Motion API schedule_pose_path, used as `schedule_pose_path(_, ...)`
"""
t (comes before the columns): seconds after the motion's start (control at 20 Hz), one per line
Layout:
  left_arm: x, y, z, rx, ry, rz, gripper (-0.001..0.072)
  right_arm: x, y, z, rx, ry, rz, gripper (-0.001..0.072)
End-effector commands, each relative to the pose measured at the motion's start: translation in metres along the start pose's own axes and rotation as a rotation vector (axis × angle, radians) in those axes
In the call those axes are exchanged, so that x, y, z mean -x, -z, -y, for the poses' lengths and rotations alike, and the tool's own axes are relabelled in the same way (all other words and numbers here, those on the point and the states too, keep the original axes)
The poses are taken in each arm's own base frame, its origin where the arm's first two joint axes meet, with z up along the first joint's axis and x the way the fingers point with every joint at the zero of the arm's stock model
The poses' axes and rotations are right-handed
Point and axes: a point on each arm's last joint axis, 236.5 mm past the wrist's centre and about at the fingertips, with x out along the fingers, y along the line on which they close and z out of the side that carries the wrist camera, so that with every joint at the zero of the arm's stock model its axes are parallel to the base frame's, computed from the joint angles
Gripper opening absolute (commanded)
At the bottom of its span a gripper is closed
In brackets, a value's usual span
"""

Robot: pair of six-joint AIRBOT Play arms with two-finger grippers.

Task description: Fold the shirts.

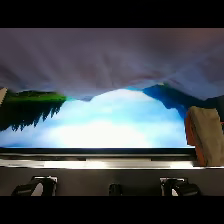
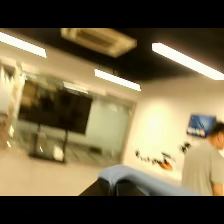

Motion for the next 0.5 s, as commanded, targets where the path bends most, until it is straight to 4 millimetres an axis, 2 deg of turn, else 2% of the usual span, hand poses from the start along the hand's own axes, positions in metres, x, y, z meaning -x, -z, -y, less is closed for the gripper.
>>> schedule_pose_path(0.0, 0.015, -0.038, 0.01, -0.003, -0.014, 0.096, 0.0021, 0.03, -0.027, 0.01, -0.015, 0.046, 0.056, 0.0057)
schedule_pose_path(0.15, 0.013, -0.048, 0.008, 0.001, -0.018, 0.144, 0.0021, 0.022, -0.015, 0.011, -0.052, 0.049, 0.013, 0.0057)
schedule_pose_path(0.2, 0.011, -0.051, 0.005, 0.002, -0.022, 0.16, 0.0021, 0.015, -0.002, 0.012, -0.067, 0.055, -0.036, 0.0057)
schedule_pose_path(0.25, 0.005, -0.047, 0.0, 0.005, -0.028, 0.149, 0.0021, 0.007, 0.021, 0.014, -0.092, 0.066, -0.122, 0.0057)
schedule_pose_path(0.3, -0.005, -0.033, -0.007, 0.011, -0.037, 0.107, 0.0021, -0.003, 0.053, 0.016, -0.136, 0.087, -0.24, 0.0057)
schedule_pose_path(0.35, -0.02, -0.006, -0.019, 0.024, -0.051, 0.014, 0.0021, -0.01, 0.09, 0.018, -0.192, 0.117, -0.381, 0.0057)
schedule_pose_path(0.45, -0.048, 0.079, -0.054, 0.039, -0.095, -0.266, 0.0022, -0.017, 0.186, 0.016, -0.256, 0.169, -0.746, 0.0057)
